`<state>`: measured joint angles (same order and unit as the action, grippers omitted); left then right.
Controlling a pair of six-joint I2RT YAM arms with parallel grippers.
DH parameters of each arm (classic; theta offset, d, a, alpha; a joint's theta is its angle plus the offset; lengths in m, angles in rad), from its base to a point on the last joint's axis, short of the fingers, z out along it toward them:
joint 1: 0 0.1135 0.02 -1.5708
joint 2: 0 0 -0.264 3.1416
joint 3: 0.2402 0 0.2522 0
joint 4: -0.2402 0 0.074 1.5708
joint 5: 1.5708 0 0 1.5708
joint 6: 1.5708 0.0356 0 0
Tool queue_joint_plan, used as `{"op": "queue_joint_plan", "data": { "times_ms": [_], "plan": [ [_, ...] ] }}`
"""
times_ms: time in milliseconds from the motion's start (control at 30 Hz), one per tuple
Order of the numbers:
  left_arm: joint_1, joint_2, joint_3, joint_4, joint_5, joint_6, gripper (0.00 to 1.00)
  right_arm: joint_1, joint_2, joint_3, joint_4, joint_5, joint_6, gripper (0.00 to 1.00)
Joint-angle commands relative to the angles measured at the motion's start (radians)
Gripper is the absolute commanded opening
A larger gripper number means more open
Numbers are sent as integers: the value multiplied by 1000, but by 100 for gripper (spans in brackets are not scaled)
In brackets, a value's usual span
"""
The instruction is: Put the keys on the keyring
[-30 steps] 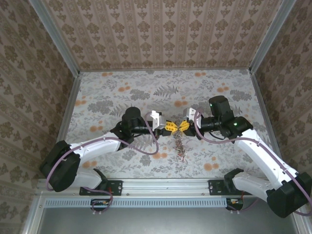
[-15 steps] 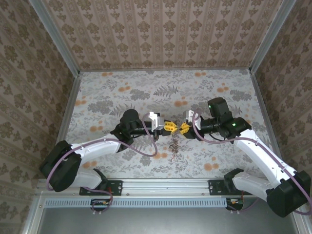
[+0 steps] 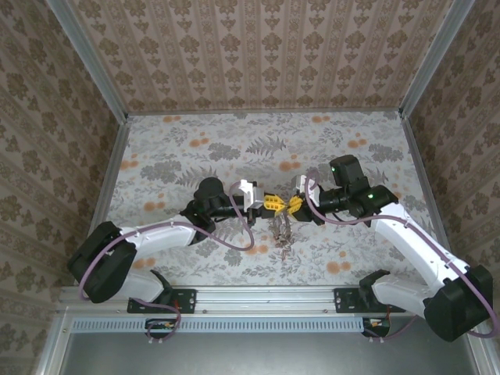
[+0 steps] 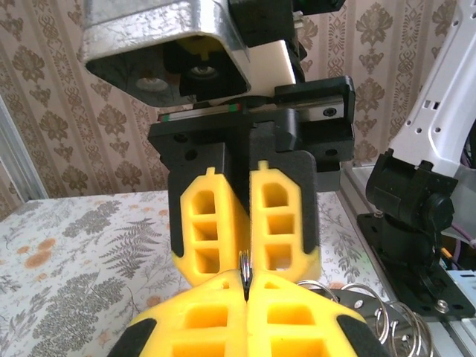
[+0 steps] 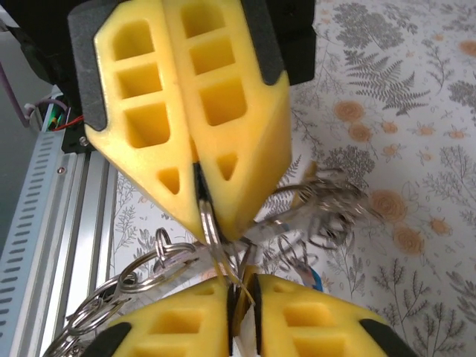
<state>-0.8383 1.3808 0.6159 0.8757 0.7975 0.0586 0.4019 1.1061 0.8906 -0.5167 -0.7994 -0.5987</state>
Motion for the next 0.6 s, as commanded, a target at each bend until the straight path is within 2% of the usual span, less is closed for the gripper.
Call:
{"op": "queue_joint_plan", "data": {
  "times_ms": [0,200,367,567],
  "plan": [
    [-11,1,25,123,-5,-17,0,12,-37,-11,38,-47,13,21],
    [-11,3,28,120,15,-22,0,12,-104,-8,63,-11,7,19],
    [-12,15,37,133,46,-38,0,11,-103,3,47,-12,-13,19],
    [-13,15,41,124,35,-36,0,13,-88,16,24,-40,-24,0]
  ]
}}
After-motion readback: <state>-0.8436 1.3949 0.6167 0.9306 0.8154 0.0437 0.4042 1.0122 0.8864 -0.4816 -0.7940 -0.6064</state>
